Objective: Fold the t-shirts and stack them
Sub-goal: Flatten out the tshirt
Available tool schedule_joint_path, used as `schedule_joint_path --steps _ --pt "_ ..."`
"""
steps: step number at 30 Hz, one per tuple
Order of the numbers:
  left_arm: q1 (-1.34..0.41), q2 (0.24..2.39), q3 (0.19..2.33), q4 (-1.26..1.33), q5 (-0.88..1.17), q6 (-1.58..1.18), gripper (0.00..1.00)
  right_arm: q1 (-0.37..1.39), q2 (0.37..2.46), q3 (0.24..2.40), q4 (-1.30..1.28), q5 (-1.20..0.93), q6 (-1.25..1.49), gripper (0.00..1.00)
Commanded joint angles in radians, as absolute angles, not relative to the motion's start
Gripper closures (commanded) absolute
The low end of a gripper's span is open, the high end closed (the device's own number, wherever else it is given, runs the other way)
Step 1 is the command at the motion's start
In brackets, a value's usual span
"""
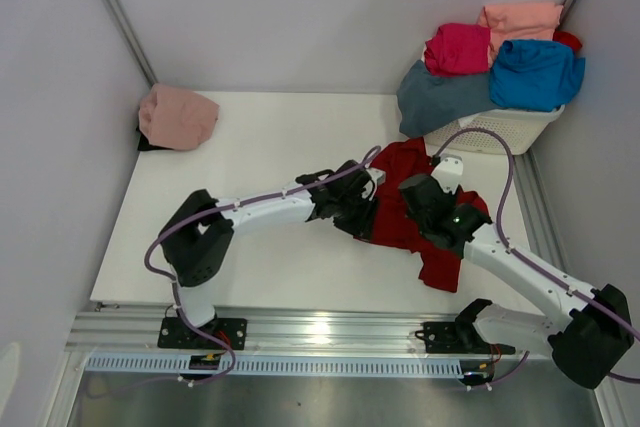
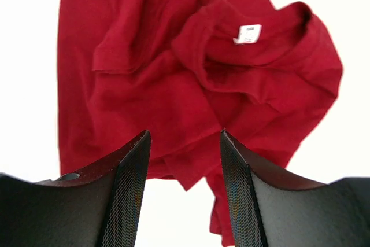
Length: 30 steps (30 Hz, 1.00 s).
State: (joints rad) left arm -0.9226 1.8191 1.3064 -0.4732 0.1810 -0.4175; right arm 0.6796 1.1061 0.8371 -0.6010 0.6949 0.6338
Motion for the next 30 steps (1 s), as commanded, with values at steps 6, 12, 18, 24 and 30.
schedule_joint_path --steps 6,12,18,24,30 --pt "-0.943 2.032 1.631 -0.454 0.275 -0.339 0.44 0.687 0.967 0.851 -0.670 0.772 0.666 0.48" --pt "-1.023 2.236 1.823 -0.592 0.157 -0.284 0.44 0.686 0.890 0.853 -0.650 0.746 0.652 0.48" --pt "-1.057 2.371 1.994 -0.750 0.005 -0.272 0.44 0.687 0.828 0.851 -0.638 0.730 0.641 0.49" --pt "-1.061 2.414 2.026 -0.793 -0.063 -0.282 0.46 0.687 0.773 0.819 -0.598 0.686 0.630 0.49" --pt "-1.062 2.387 2.028 -0.782 -0.110 -0.287 0.54 0.686 0.781 0.808 -0.583 0.660 0.609 0.53"
